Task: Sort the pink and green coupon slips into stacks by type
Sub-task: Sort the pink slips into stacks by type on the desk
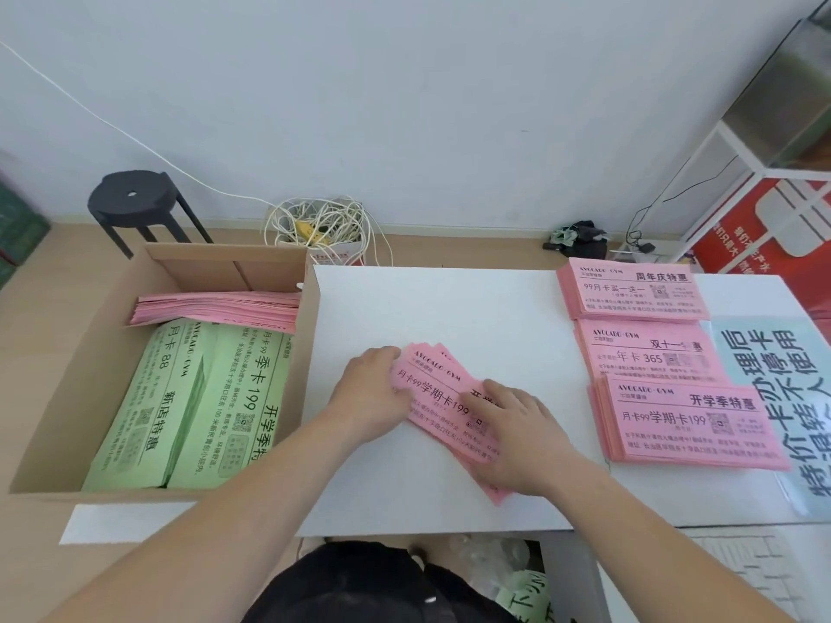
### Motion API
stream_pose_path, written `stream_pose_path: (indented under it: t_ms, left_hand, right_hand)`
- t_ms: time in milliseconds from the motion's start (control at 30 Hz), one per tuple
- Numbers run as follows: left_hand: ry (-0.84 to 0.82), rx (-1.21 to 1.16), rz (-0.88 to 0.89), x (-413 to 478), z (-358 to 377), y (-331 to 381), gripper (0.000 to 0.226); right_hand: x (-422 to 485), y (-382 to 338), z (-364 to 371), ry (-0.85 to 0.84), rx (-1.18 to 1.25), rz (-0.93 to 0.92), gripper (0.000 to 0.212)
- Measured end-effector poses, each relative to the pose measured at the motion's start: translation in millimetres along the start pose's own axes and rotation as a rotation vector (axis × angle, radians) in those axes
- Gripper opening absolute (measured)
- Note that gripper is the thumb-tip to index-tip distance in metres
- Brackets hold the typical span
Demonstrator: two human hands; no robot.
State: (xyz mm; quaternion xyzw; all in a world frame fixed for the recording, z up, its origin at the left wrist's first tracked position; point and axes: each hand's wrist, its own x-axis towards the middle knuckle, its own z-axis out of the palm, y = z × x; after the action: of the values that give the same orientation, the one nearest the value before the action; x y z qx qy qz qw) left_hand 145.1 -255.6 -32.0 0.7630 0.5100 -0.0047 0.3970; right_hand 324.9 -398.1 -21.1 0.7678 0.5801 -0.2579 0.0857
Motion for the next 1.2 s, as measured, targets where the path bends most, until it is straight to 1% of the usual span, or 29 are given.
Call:
stream_pose_path:
  t_ms: [33, 100, 167, 233, 300, 333, 367, 433, 467, 500, 567, 600, 633, 700, 733, 800, 867, 967, 1000, 1033, 1133, 1200]
  left_hand:
    - [-0.001, -0.026, -0.013, -1, 4, -1, 0.057]
    - [0.024, -0.110, -0.049, -5, 16, -3, 0.049]
    - [0.098, -0.165, -0.076, -9, 26, -2, 0.045]
    - [0.178, -0.229, -0.115, -16, 33, 6, 0.038]
    - [0.202, -0.304, -0.170, -18, 36, 15, 0.033]
    - [0.194, -0.329, -0.194, -18, 35, 18, 0.034]
    - [0.172, -0.344, -0.216, -16, 33, 21, 0.040]
    - [0.113, -0.398, -0.268, -11, 28, 24, 0.059]
    - [0.093, -0.430, -0.294, -8, 25, 25, 0.063]
    - [0.068, -0.451, -0.310, -7, 23, 25, 0.059]
    - [0.001, -0.449, -0.312, -7, 23, 28, 0.038]
    - [-0.033, -0.444, -0.308, -8, 24, 29, 0.027]
    - [-0.057, -0.442, -0.304, -8, 27, 29, 0.021]
    - [-0.068, -0.443, -0.279, -11, 33, 31, 0.025]
    - [-0.052, -0.438, -0.263, -12, 35, 32, 0.028]
    - [0.000, -0.471, -0.213, -17, 38, 40, 0.028]
    - [0.027, -0.576, -0.202, -21, 41, 43, 0.030]
    - [0.006, -0.818, -0.295, -18, 38, 37, 0.054]
    - [0.020, -0.834, -0.325, -16, 37, 33, 0.059]
    - [0.035, -0.792, -0.330, -16, 35, 30, 0.059]
    - [0.013, -0.620, -0.215, -26, 29, 31, 0.036]
    - [-0.003, -0.574, -0.152, -32, 28, 31, 0.036]
  right_hand:
    - [2, 8, -5, -0.025, -0.044, -0.018, 0.085]
    - [6, 20, -11, -0.060, -0.089, 0.005, 0.085]
    - [8, 23, -13, -0.096, -0.035, 0.052, 0.094]
    - [6, 22, -12, -0.060, -0.002, 0.065, 0.098]
    - [3, 21, -7, 0.021, -0.012, 0.066, 0.093]
    - [2, 20, -5, 0.049, -0.008, 0.068, 0.091]
    - [1, 20, -3, 0.068, -0.007, 0.071, 0.089]
    - [1, 22, -2, 0.072, -0.012, 0.072, 0.088]
    - [1, 23, -3, 0.061, -0.015, 0.071, 0.089]
    - [0, 25, -3, 0.047, -0.016, 0.070, 0.092]
    - [-1, 27, -5, 0.004, 0.001, 0.063, 0.101]
    - [-2, 27, -6, -0.015, 0.026, 0.062, 0.102]
    - [-3, 26, -7, -0.024, 0.053, 0.062, 0.098]
    - [-1, 23, -8, -0.028, 0.085, 0.060, 0.083]
    - [0, 23, -9, -0.028, 0.092, 0.058, 0.076]
    - [2, 25, -8, -0.024, 0.107, 0.059, 0.066]
    - [2, 27, -6, -0.022, 0.123, 0.059, 0.062]
    - [1, 29, -4, -0.011, 0.133, 0.063, 0.060]
    - [1, 30, -3, -0.009, 0.136, 0.063, 0.061]
    - [0, 32, -1, -0.008, 0.140, 0.060, 0.061]
    - [-4, 38, 1, 0.032, 0.203, 0.052, 0.060]
    - [-3, 40, -2, 0.131, 0.313, 0.076, 0.065]
